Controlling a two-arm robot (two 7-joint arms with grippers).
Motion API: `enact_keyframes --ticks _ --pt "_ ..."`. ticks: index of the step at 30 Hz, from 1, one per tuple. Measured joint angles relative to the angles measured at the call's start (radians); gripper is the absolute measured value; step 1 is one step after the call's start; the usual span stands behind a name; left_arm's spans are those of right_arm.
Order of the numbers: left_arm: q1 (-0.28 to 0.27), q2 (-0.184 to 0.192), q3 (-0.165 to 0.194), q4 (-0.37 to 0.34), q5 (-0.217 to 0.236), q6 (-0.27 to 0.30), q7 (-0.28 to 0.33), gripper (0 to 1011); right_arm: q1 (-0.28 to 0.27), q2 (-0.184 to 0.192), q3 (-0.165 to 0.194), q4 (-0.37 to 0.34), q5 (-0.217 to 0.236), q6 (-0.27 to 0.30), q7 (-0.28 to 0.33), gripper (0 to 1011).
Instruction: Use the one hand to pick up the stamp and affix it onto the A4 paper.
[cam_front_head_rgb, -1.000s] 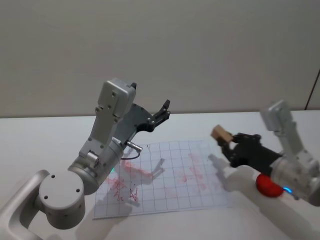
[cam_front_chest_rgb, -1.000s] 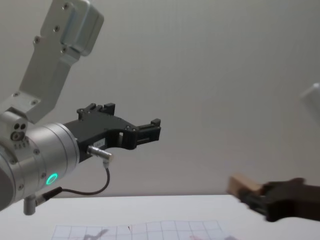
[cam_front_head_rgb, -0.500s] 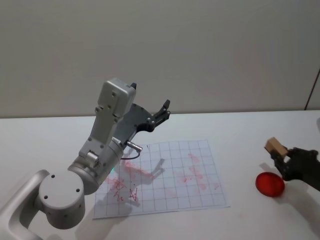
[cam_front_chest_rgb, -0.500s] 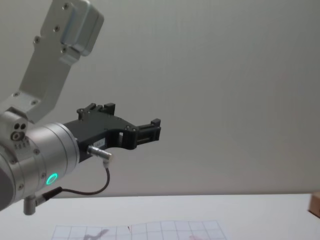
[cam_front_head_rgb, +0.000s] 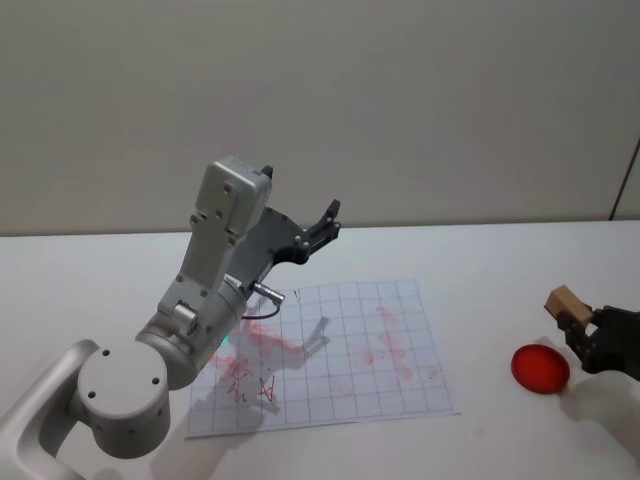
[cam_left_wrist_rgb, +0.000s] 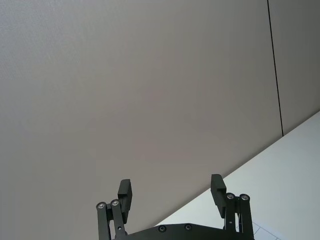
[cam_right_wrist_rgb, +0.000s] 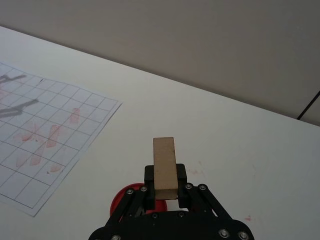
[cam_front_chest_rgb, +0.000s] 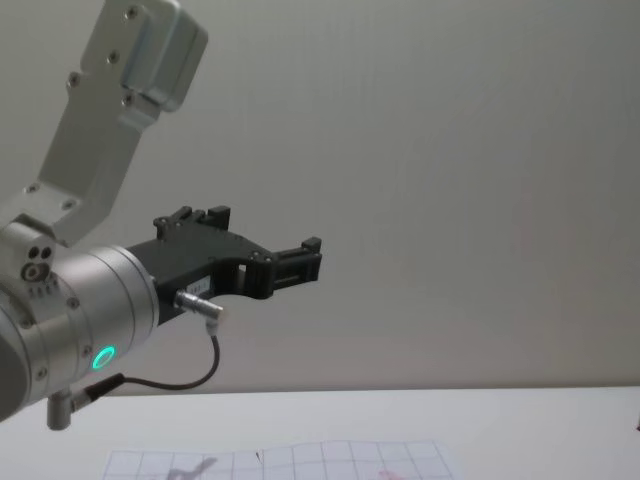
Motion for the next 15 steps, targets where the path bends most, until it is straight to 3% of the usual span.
enact_keyframes --ticks 15 --pt "0.0 0.0 0.0 0.0 0.0 0.0 0.0 1001 -0.011 0.0 -0.002 -0.028 0.04 0.061 0.013 220"
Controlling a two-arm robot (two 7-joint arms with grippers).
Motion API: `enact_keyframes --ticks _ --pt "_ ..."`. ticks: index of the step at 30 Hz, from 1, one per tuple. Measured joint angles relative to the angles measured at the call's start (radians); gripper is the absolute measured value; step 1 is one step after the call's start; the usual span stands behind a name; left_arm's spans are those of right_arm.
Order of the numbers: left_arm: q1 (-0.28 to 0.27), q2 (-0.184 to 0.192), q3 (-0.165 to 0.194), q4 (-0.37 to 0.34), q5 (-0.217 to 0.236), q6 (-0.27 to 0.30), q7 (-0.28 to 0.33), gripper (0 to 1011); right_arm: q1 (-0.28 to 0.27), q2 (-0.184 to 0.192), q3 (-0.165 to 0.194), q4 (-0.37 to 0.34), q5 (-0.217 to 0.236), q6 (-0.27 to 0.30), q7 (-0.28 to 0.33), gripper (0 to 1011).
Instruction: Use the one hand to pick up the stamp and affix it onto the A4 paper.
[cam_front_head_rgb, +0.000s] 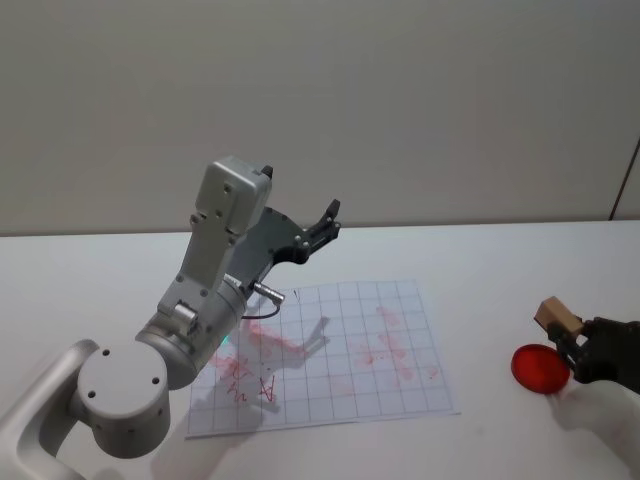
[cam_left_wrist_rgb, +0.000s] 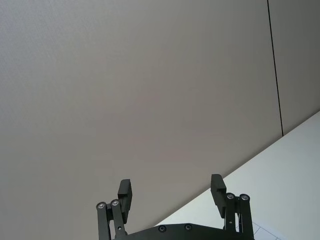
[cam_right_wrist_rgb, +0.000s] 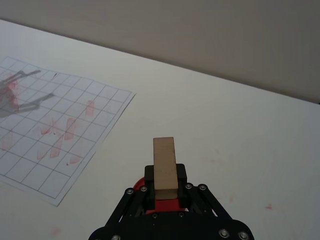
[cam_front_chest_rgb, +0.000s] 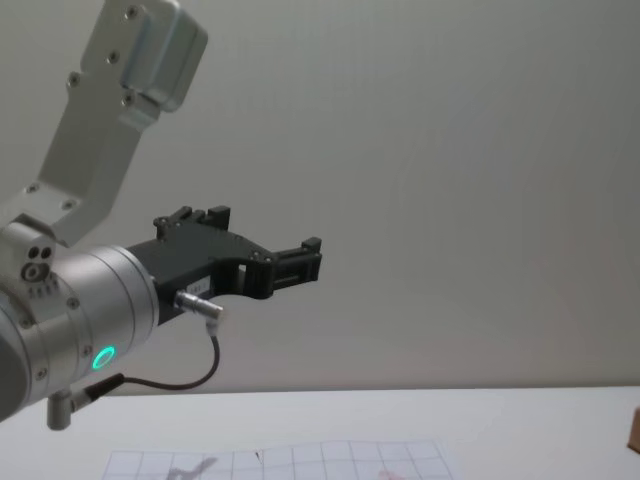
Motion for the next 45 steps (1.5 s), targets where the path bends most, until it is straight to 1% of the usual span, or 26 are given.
enact_keyframes --ticks 2,3,11,15,23,25,26,27,28,29,30,31,32,33,38,40,41,42,44,45 --pt "0.0 0.0 0.0 0.0 0.0 0.0 0.0 1001 -0.003 0.001 -0.001 -0.002 0.003 0.01 -0.001 220" --pt "0.0 0.0 0.0 0.0 0.0 0.0 0.0 1001 -0.007 0.001 -0.002 -0.005 0.006 0.025 -0.002 220" --pt "0.0 0.0 0.0 0.0 0.0 0.0 0.0 1001 -0.003 -0.006 -0.013 0.002 0.002 0.053 0.007 220" --pt "0.0 0.0 0.0 0.0 0.0 0.0 0.0 1001 0.022 -0.022 -0.026 0.027 -0.019 0.064 0.027 220" --pt "0.0 0.0 0.0 0.0 0.0 0.0 0.0 1001 0.051 -0.041 -0.041 0.057 -0.045 0.07 0.05 220" --pt "0.0 0.0 0.0 0.0 0.0 0.0 0.0 1001 0.058 -0.046 -0.044 0.065 -0.051 0.071 0.055 243" --pt "0.0 0.0 0.0 0.0 0.0 0.0 0.0 1001 0.061 -0.048 -0.046 0.069 -0.055 0.072 0.058 299" --pt "0.0 0.0 0.0 0.0 0.0 0.0 0.0 1001 0.063 -0.049 -0.047 0.071 -0.056 0.072 0.059 333" --pt "0.0 0.0 0.0 0.0 0.0 0.0 0.0 1001 0.064 -0.05 -0.048 0.072 -0.057 0.073 0.061 333" --pt "0.0 0.0 0.0 0.0 0.0 0.0 0.0 1001 0.067 -0.052 -0.049 0.076 -0.06 0.073 0.063 381" --pt "0.0 0.0 0.0 0.0 0.0 0.0 0.0 1001 0.069 -0.053 -0.05 0.078 -0.061 0.074 0.064 392" --pt "0.0 0.0 0.0 0.0 0.0 0.0 0.0 1001 0.07 -0.054 -0.051 0.079 -0.062 0.074 0.065 441" --pt "0.0 0.0 0.0 0.0 0.0 0.0 0.0 1001 0.071 -0.055 -0.051 0.08 -0.064 0.074 0.066 460" --pt "0.0 0.0 0.0 0.0 0.0 0.0 0.0 1001 0.073 -0.056 -0.053 0.082 -0.065 0.075 0.068 523" --pt "0.0 0.0 0.0 0.0 0.0 0.0 0.0 1001 0.079 -0.059 -0.055 0.087 -0.07 0.076 0.071 642" --pt "0.0 0.0 0.0 0.0 0.0 0.0 0.0 1001 0.08 -0.061 -0.056 0.09 -0.072 0.076 0.073 724" --pt "0.0 0.0 0.0 0.0 0.0 0.0 0.0 1001 0.081 -0.061 -0.057 0.09 -0.072 0.076 0.073 738" --pt "0.0 0.0 0.0 0.0 0.0 0.0 0.0 1001 0.082 -0.062 -0.057 0.091 -0.073 0.076 0.074 791" --pt "0.0 0.0 0.0 0.0 0.0 0.0 0.0 1001 0.083 -0.062 -0.057 0.092 -0.073 0.077 0.075 836" --pt "0.0 0.0 0.0 0.0 0.0 0.0 0.0 1001 0.084 -0.063 -0.058 0.093 -0.074 0.077 0.076 891"
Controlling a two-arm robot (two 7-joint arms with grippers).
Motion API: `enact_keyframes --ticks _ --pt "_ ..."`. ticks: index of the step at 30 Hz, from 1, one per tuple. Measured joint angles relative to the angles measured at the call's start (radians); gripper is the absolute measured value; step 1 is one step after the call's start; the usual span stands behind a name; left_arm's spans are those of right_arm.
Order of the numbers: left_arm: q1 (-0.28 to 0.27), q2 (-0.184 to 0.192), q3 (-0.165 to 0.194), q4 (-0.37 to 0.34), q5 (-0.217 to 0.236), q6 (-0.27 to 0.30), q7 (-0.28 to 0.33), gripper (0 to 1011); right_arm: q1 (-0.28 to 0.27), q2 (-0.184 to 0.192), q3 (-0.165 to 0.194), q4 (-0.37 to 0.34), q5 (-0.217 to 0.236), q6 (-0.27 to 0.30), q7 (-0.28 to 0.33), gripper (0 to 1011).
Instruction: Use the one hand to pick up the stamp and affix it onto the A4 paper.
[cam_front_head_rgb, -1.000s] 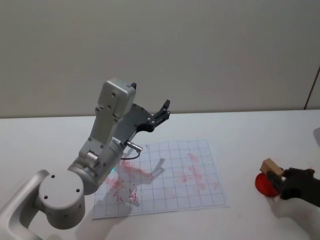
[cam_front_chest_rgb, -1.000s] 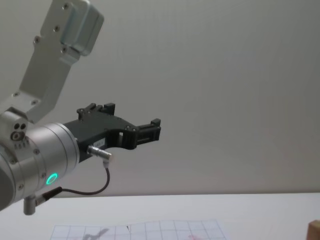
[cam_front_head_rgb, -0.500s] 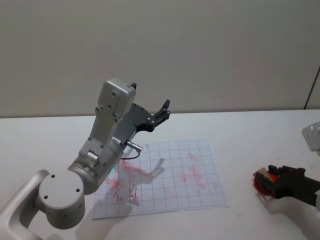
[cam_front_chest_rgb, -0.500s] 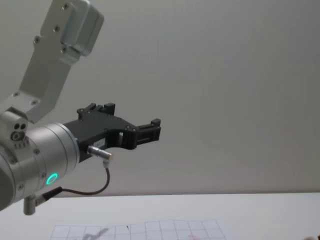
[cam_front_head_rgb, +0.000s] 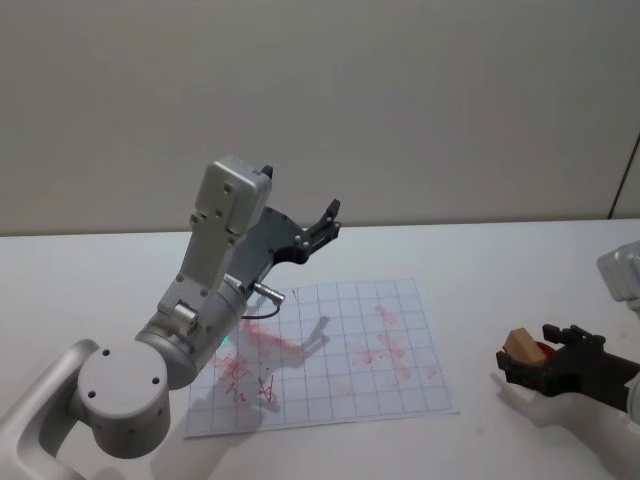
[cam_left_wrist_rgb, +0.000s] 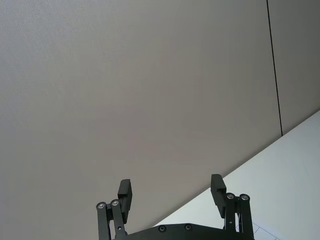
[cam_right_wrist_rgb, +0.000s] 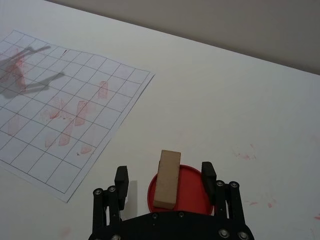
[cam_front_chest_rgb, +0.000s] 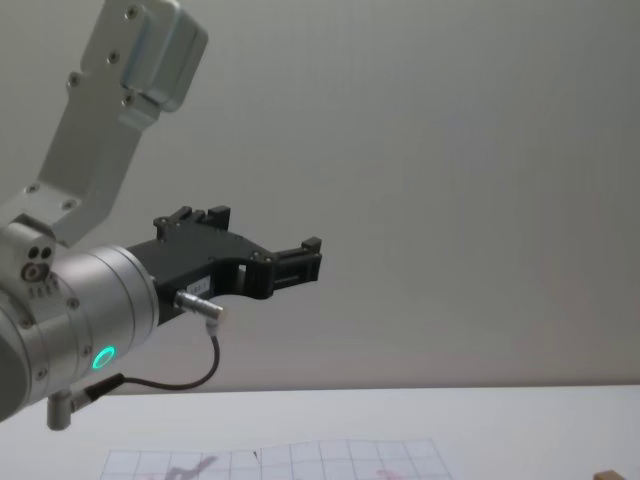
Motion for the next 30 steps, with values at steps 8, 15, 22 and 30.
enact_keyframes --ticks 8,15,22,30 --pt "0.0 0.0 0.0 0.0 0.0 0.0 0.0 1001 -0.003 -0.007 0.0 -0.007 0.0 -0.02 -0.017 1001" --pt "0.0 0.0 0.0 0.0 0.0 0.0 0.0 1001 -0.014 -0.027 0.0 -0.033 0.0 -0.081 -0.069 1001" --pt "0.0 0.0 0.0 0.0 0.0 0.0 0.0 1001 -0.031 -0.056 -0.001 -0.071 0.0 -0.171 -0.146 1001" --pt "0.0 0.0 0.0 0.0 0.0 0.0 0.0 1001 -0.051 -0.092 -0.002 -0.118 -0.001 -0.282 -0.239 1001"
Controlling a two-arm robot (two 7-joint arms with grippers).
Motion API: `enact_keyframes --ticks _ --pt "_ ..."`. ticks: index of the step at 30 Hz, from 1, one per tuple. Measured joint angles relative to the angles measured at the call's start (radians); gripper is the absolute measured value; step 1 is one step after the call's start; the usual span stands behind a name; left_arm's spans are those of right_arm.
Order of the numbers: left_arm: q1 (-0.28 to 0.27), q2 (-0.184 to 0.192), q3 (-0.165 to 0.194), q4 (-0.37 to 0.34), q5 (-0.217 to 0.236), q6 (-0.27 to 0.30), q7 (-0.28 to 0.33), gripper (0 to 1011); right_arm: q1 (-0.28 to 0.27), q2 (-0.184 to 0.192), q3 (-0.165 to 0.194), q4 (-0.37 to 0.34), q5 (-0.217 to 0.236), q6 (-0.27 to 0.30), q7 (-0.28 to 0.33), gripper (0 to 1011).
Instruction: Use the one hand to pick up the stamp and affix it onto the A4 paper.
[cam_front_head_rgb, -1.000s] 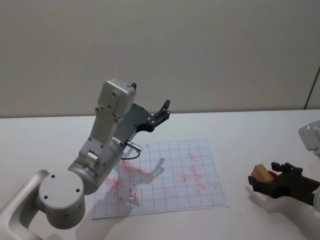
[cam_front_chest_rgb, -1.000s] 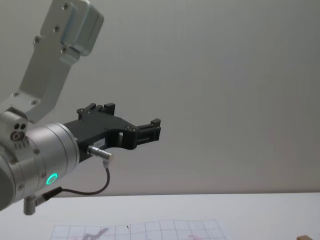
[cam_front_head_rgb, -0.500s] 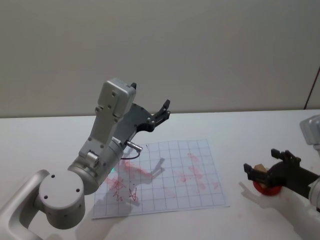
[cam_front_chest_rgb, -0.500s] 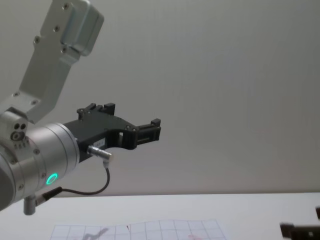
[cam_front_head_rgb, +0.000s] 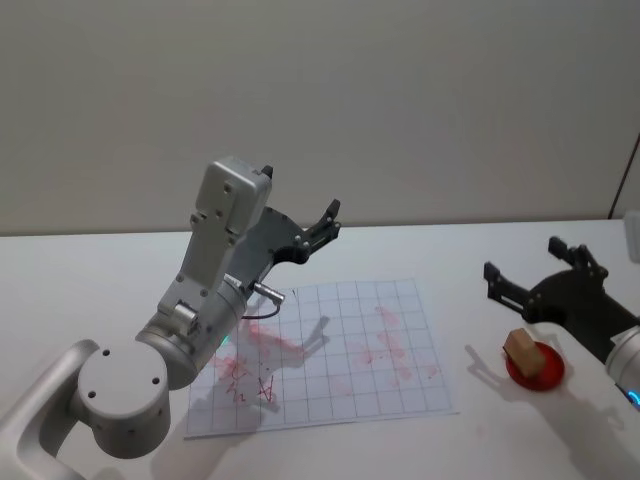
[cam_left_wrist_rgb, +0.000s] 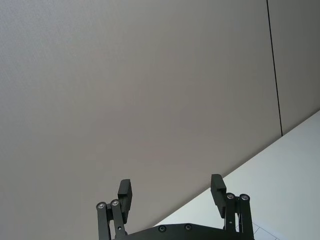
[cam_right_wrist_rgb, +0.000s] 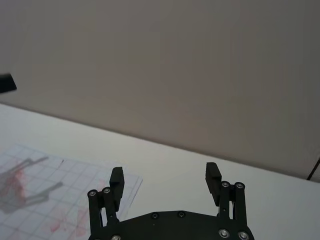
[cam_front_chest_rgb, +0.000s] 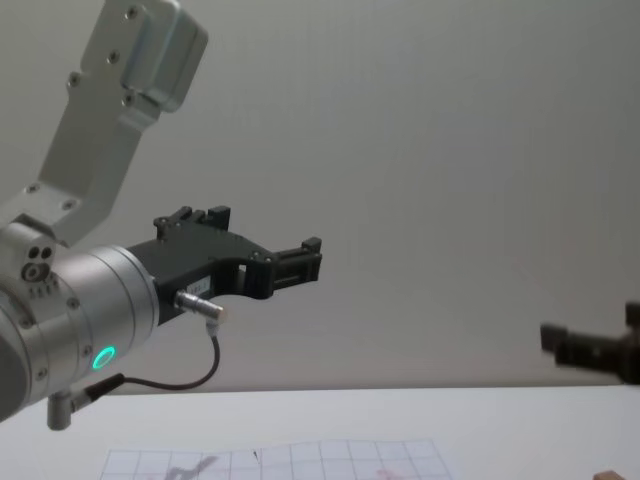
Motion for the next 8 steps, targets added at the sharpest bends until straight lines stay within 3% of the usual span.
enact_keyframes --ticks 8 --pt "0.0 0.0 0.0 0.0 0.0 0.0 0.0 1001 -0.016 -0.028 0.0 -0.036 0.0 -0.087 -0.074 1001"
